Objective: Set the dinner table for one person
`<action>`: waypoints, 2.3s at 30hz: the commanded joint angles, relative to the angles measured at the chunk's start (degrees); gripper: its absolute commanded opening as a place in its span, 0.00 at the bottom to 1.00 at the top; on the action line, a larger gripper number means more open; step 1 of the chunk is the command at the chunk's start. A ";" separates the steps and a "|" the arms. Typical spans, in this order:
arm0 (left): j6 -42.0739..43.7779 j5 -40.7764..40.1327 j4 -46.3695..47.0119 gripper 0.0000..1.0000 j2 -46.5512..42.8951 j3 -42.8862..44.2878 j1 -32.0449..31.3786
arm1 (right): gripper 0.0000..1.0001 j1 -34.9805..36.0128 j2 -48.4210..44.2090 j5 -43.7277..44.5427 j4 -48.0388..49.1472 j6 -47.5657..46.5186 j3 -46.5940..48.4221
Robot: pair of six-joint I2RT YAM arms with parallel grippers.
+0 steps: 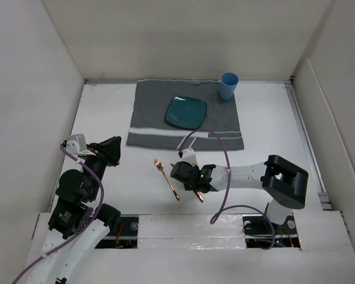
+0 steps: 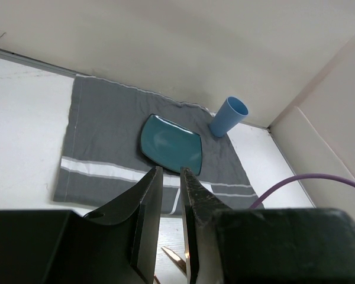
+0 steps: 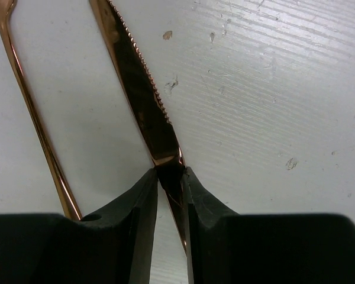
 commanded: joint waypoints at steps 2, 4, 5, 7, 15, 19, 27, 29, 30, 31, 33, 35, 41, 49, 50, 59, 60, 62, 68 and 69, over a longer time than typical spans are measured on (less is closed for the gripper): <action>0.81 0.44 1.47 0.16 0.14 1.10 0.28 | 0.25 1.44 4.86 -0.58 -5.61 2.19 -3.92; 0.90 0.44 1.82 0.16 -0.04 1.01 0.28 | 0.33 1.45 4.68 -0.32 -6.05 2.98 -4.09; 0.90 0.27 1.74 0.16 0.05 1.10 0.28 | 0.36 2.14 4.68 -0.06 -6.83 4.03 -4.09; 0.90 0.36 1.65 0.16 0.49 1.10 0.28 | 0.38 2.68 4.07 0.03 -6.84 4.47 -4.36; 0.99 0.80 1.73 0.16 -0.04 1.01 0.28 | 0.30 3.73 4.50 0.21 -7.89 5.27 -4.71; 0.99 0.88 1.65 0.16 -0.04 1.10 0.28 | 0.12 3.73 5.39 -0.06 -7.72 5.27 -4.88; 0.99 0.44 1.47 0.16 -0.04 1.10 0.28 | 0.00 3.73 1.53 4.16 -9.39 6.67 -3.13; 0.99 0.53 1.56 0.16 -0.04 1.10 0.28 | 0.00 3.73 -1.37 5.82 -9.48 7.02 -2.95; 1.08 0.53 1.56 0.16 -0.04 1.10 0.28 | 0.00 3.73 -2.51 6.27 -9.48 6.94 -2.86; 1.08 0.45 1.47 0.16 -0.04 1.10 0.28 | 0.00 3.73 -4.79 6.27 -9.56 6.85 -2.86; 1.08 0.53 1.38 0.16 -0.21 1.10 0.28 | 0.00 3.03 -6.73 6.53 -9.39 5.97 -2.95; 0.99 0.53 1.56 0.16 -0.21 1.10 0.28 | 0.00 2.32 -9.54 6.71 -9.65 4.92 -3.13; 0.99 0.80 1.73 0.16 -0.21 1.01 0.28 | 0.00 -1.54 -14.21 6.89 -9.57 1.93 -2.60; 0.99 0.88 1.56 0.16 0.22 1.10 0.28 | 0.00 -11.65 -18.00 3.55 -6.40 -6.68 2.23; 1.08 0.97 1.38 0.16 0.14 1.10 0.28 | 0.00 -11.65 -17.91 3.63 -6.66 -7.38 2.67; 0.99 1.85 1.91 0.16 -0.57 0.93 0.28 | 0.43 -9.45 -21.42 0.66 -7.20 5.77 -12.61; 0.99 1.85 1.91 0.16 -0.39 1.01 0.28 | 0.47 -9.45 -21.33 0.12 -6.84 6.58 -13.75; 0.99 2.55 1.91 0.16 -0.04 1.01 0.28 | 0.49 -7.97 -20.81 -0.93 -5.62 7.90 -15.43; 0.99 2.82 1.91 0.17 -0.21 0.93 0.28 | 0.49 -5.76 -16.77 -0.76 -5.09 8.26 -13.59; 0.99 2.82 1.82 0.17 -0.56 0.93 0.28 | 0.49 -5.24 -15.37 -0.50 -5.08 8.25 -13.33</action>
